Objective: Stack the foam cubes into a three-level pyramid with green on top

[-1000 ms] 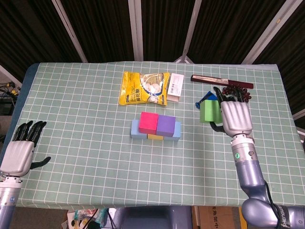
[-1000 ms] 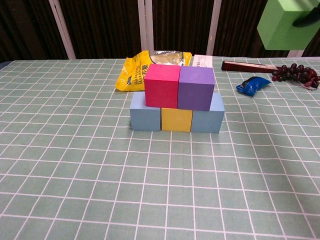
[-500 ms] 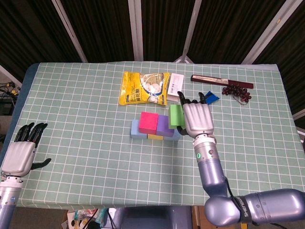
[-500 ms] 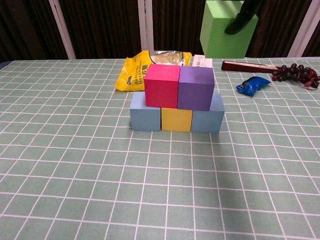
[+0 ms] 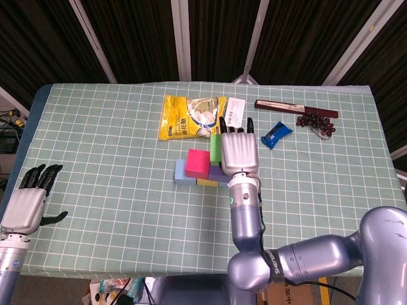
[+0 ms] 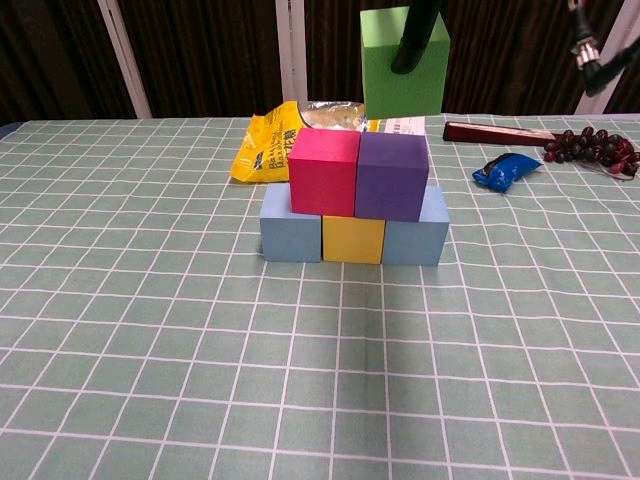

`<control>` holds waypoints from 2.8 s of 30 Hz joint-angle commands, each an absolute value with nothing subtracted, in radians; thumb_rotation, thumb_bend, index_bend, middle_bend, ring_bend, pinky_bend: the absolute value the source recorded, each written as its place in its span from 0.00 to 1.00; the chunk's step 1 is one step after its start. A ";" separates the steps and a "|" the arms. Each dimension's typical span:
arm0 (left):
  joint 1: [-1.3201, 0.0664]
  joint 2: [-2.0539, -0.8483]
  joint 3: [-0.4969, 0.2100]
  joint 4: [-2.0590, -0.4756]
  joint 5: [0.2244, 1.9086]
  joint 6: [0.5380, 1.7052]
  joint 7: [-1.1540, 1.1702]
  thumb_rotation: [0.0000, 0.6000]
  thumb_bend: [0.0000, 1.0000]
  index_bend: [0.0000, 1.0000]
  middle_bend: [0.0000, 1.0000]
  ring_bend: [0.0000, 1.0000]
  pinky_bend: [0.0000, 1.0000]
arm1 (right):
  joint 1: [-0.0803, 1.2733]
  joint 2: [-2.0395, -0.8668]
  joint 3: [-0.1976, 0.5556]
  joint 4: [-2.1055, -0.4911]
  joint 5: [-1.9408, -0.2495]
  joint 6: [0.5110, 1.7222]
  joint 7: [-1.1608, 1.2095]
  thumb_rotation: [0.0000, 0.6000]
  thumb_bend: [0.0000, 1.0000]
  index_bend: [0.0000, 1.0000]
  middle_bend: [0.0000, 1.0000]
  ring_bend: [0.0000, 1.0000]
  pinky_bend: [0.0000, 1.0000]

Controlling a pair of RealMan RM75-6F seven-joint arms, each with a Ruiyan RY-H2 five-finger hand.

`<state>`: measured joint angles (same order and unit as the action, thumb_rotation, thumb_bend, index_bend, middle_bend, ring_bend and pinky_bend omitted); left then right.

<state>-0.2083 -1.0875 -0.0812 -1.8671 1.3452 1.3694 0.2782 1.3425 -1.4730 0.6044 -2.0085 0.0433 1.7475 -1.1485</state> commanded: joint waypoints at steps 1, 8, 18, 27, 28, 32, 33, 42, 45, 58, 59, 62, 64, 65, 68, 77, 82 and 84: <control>-0.209 -1.087 -0.082 -1.867 1.343 1.368 0.274 1.00 0.13 0.00 0.06 0.02 0.00 | 1.388 -1.507 0.658 -1.951 0.110 1.793 -1.202 1.00 0.41 0.00 0.50 0.31 0.00; -0.212 -1.086 -0.079 -1.860 1.340 1.357 0.263 1.00 0.13 0.00 0.06 0.02 0.00 | 1.411 -1.530 0.713 -1.913 0.179 1.817 -1.237 1.00 0.41 0.00 0.50 0.31 0.00; -0.213 -1.088 -0.077 -1.859 1.348 1.361 0.261 1.00 0.13 0.00 0.06 0.02 0.00 | 1.377 -1.570 0.806 -1.914 0.242 1.800 -1.145 1.00 0.41 0.00 0.50 0.30 0.00; -0.214 -1.091 -0.075 -1.854 1.346 1.360 0.265 1.00 0.13 0.00 0.06 0.02 0.00 | 1.359 -1.581 0.811 -1.921 0.212 1.781 -1.094 1.00 0.41 0.00 0.50 0.30 0.00; -0.214 -1.091 -0.075 -1.854 1.346 1.360 0.265 1.00 0.13 0.00 0.06 0.02 0.00 | 1.358 -1.583 0.808 -1.919 0.207 1.778 -1.091 1.00 0.41 0.00 0.50 0.30 0.00; -0.214 -1.092 -0.076 -1.851 1.345 1.362 0.265 1.00 0.13 0.00 0.06 0.02 0.00 | 1.350 -1.590 0.782 -1.916 0.183 1.758 -1.083 1.00 0.41 0.00 0.50 0.30 0.00; -0.214 -1.092 -0.077 -1.851 1.344 1.362 0.265 1.00 0.13 0.00 0.06 0.02 0.00 | 1.346 -1.592 0.779 -1.918 0.181 1.748 -1.078 1.00 0.41 0.00 0.50 0.30 0.00; -0.214 -1.092 -0.076 -1.851 1.345 1.363 0.266 1.00 0.13 0.00 0.06 0.02 0.00 | 1.329 -1.594 0.754 -1.925 0.146 1.689 -1.060 1.00 0.41 0.00 0.50 0.30 0.00; -0.214 -1.092 -0.076 -1.852 1.345 1.364 0.266 1.00 0.13 0.00 0.06 0.02 0.00 | 1.326 -1.594 0.749 -1.920 0.145 1.685 -1.059 1.00 0.41 0.00 0.50 0.30 0.00; -0.216 -1.093 -0.075 -1.850 1.338 1.360 0.269 1.00 0.13 0.00 0.06 0.02 0.00 | 1.322 -1.591 0.742 -1.894 0.142 1.672 -1.063 1.00 0.41 0.00 0.50 0.30 0.00; -0.216 -1.093 -0.076 -1.849 1.338 1.360 0.269 1.00 0.13 0.00 0.06 0.02 0.00 | 1.322 -1.591 0.743 -1.893 0.143 1.671 -1.063 1.00 0.41 0.00 0.50 0.30 0.00; -0.217 -1.093 -0.076 -1.849 1.337 1.360 0.269 1.00 0.13 0.00 0.06 0.02 0.00 | 1.325 -1.595 0.744 -1.890 0.142 1.668 -1.062 1.00 0.41 0.00 0.50 0.30 0.00; -0.216 -1.093 -0.076 -1.849 1.337 1.360 0.269 1.00 0.13 0.00 0.06 0.02 0.00 | 1.326 -1.597 0.743 -1.887 0.143 1.665 -1.062 1.00 0.41 0.00 0.50 0.30 0.00; -0.216 -1.093 -0.076 -1.849 1.337 1.360 0.269 1.00 0.13 0.00 0.06 0.02 0.00 | 1.326 -1.597 0.744 -1.886 0.143 1.664 -1.061 1.00 0.41 0.00 0.50 0.30 0.00; -0.216 -1.092 -0.076 -1.849 1.336 1.361 0.269 1.00 0.13 0.00 0.06 0.02 0.00 | 1.324 -1.598 0.738 -1.878 0.142 1.658 -1.062 1.00 0.41 0.00 0.50 0.30 0.00; -0.218 -1.092 -0.075 -1.849 1.333 1.357 0.270 1.00 0.13 0.00 0.06 0.02 0.00 | 1.320 -1.594 0.735 -1.873 0.145 1.654 -1.067 1.00 0.40 0.00 0.50 0.30 0.00; -0.218 -1.093 -0.075 -1.849 1.333 1.358 0.269 1.00 0.13 0.00 0.06 0.02 0.00 | 1.320 -1.594 0.735 -1.874 0.146 1.655 -1.068 1.00 0.41 0.00 0.50 0.30 0.00; -0.217 -1.092 -0.075 -1.850 1.333 1.357 0.268 1.00 0.13 0.00 0.06 0.02 0.00 | 1.320 -1.594 0.736 -1.875 0.147 1.654 -1.068 1.00 0.41 0.00 0.50 0.30 0.00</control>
